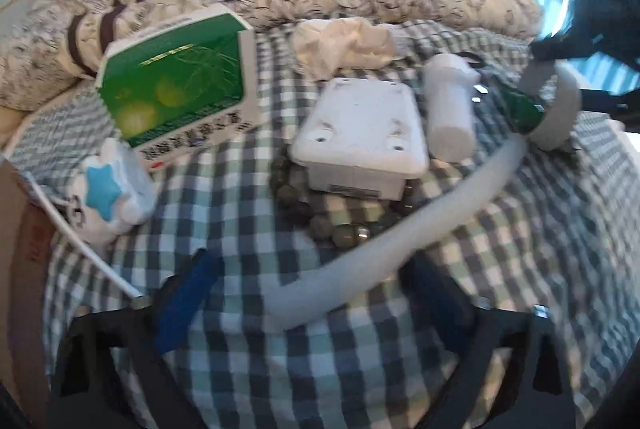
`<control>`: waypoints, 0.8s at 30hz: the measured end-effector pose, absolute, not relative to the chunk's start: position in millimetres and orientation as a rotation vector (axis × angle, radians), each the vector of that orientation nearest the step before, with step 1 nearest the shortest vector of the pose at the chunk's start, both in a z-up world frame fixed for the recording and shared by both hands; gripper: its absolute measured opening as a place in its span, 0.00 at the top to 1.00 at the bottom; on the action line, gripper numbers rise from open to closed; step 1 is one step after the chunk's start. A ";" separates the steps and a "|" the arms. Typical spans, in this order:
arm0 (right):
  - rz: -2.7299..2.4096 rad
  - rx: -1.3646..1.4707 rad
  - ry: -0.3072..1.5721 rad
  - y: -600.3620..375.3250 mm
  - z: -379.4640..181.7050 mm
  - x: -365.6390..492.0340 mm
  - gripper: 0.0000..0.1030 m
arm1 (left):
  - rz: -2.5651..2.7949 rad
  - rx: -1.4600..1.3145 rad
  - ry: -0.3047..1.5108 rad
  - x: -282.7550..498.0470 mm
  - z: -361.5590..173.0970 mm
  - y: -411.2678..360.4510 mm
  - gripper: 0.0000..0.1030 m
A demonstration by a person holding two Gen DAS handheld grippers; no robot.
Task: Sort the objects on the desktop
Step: 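Grasp the white foam tube with the left tool while the right tool grasps the masking tape roll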
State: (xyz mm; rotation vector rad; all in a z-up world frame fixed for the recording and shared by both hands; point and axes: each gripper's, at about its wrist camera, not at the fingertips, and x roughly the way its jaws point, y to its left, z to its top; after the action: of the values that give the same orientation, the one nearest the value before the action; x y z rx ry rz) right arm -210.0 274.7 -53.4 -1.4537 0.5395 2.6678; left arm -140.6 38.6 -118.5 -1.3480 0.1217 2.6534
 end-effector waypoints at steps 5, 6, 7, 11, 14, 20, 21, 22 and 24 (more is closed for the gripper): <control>2.722 -1.467 0.593 273.0 -49.5 -200.8 0.73 | 2.605 -1.278 0.286 -127.4 -110.7 65.4 0.80; 2.747 -1.460 0.606 272.1 -45.1 -197.2 0.73 | 2.605 -1.272 0.313 -125.7 -110.1 69.7 0.85; 2.774 -1.455 0.635 271.6 -39.0 -192.6 0.73 | 2.608 -1.269 0.342 -124.4 -110.0 73.1 0.87; 2.902 -1.447 0.778 271.6 -12.4 -177.0 0.73 | 2.590 -1.280 0.259 -121.0 -105.0 66.5 0.90; 2.938 -1.407 0.779 268.0 5.5 -170.1 0.74 | 2.575 -1.290 0.169 -115.9 -95.9 57.6 0.90; 3.011 -1.374 0.784 264.5 30.6 -155.0 0.75 | 2.579 -1.238 0.143 -99.3 -69.9 56.8 0.91; 3.021 -1.371 0.799 265.0 32.8 -153.6 0.75 | 2.582 -1.221 0.144 -96.5 -65.0 57.8 0.91; 3.034 -1.365 0.811 264.4 36.1 -150.5 0.75 | 2.579 -1.207 0.145 -94.2 -60.5 58.8 0.91; 3.046 -1.352 0.806 265.2 40.1 -146.4 0.75 | 2.580 -1.184 0.139 -91.3 -52.5 60.1 0.91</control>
State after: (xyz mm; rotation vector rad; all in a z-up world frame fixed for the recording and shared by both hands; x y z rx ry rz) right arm -146.4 265.2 40.1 -1.3519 0.8056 3.0458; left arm -91.3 60.1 -52.5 -1.1836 0.1387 2.5805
